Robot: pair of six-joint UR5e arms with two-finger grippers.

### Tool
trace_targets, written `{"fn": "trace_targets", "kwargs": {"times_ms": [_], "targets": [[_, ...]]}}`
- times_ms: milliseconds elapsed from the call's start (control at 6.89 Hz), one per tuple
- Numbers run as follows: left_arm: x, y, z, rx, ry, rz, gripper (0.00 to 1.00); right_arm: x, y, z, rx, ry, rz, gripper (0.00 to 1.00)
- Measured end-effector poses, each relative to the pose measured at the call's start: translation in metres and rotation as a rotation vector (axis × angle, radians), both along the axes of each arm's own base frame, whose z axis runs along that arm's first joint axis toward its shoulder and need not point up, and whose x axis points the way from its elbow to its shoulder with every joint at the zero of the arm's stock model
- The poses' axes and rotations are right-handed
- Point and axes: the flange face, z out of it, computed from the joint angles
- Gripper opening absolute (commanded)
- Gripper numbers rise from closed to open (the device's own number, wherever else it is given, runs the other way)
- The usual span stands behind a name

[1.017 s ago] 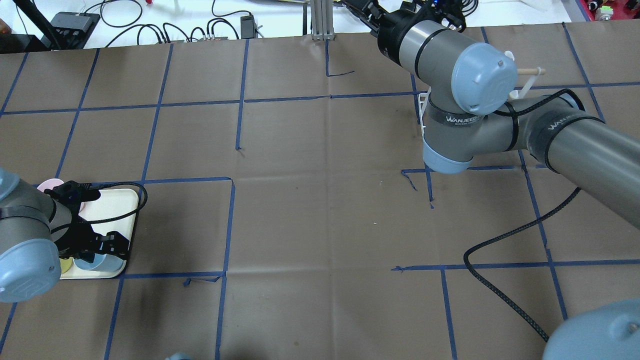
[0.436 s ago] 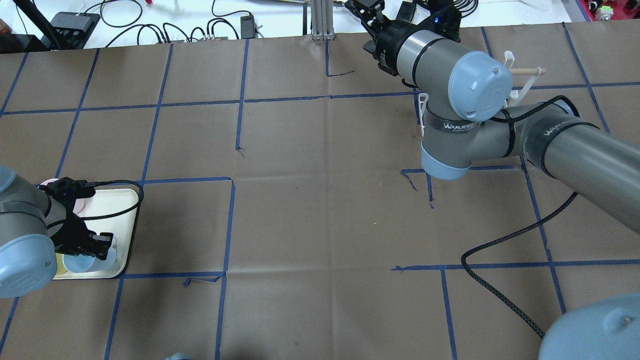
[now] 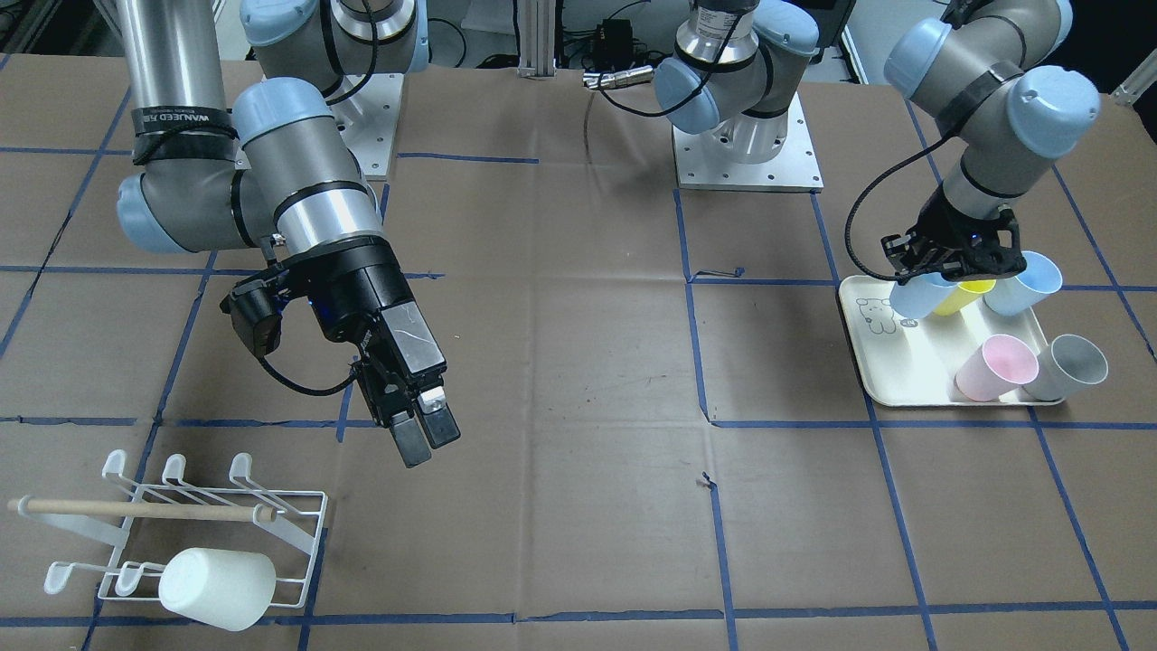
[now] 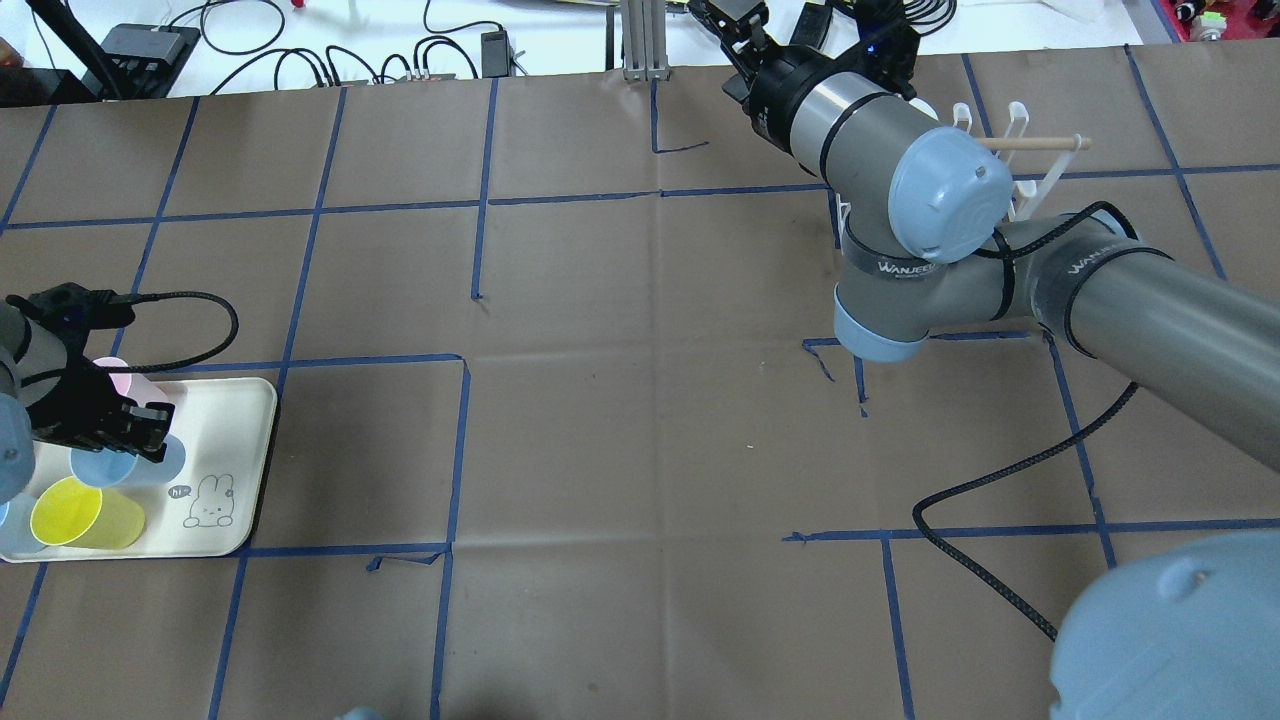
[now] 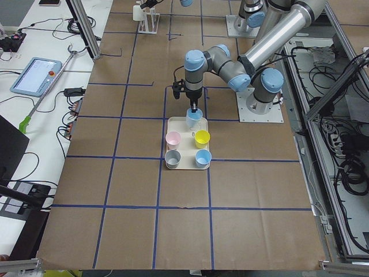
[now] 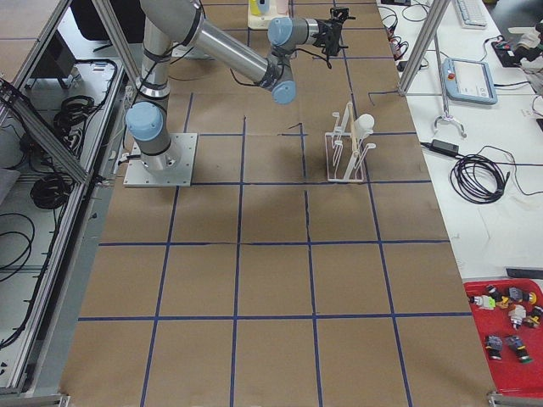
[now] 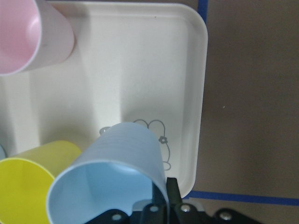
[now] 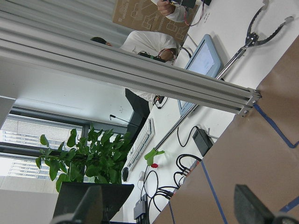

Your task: Transfer IKEA cup to right arm and place on rack

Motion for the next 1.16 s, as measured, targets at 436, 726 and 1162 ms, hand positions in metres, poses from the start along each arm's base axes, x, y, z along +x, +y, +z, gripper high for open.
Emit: {"fn": "trace_targets", "kwargs": {"times_ms": [436, 726, 1162], "targets": [[0.009, -0.061, 0.121, 0.020, 0.023, -0.014, 0.00, 0.000, 0.000, -0.002, 0.027, -0.067, -0.020, 1.00], [-0.008, -0.117, 0.178, 0.001, 0.050, -0.062, 0.00, 0.000, -0.001, -0.004, 0.038, -0.085, -0.026, 1.00], [-0.060, -0.165, 0.194, -0.184, 0.240, -0.152, 0.00, 0.000, -0.003, -0.011, 0.041, -0.088, -0.027, 1.00]]}}
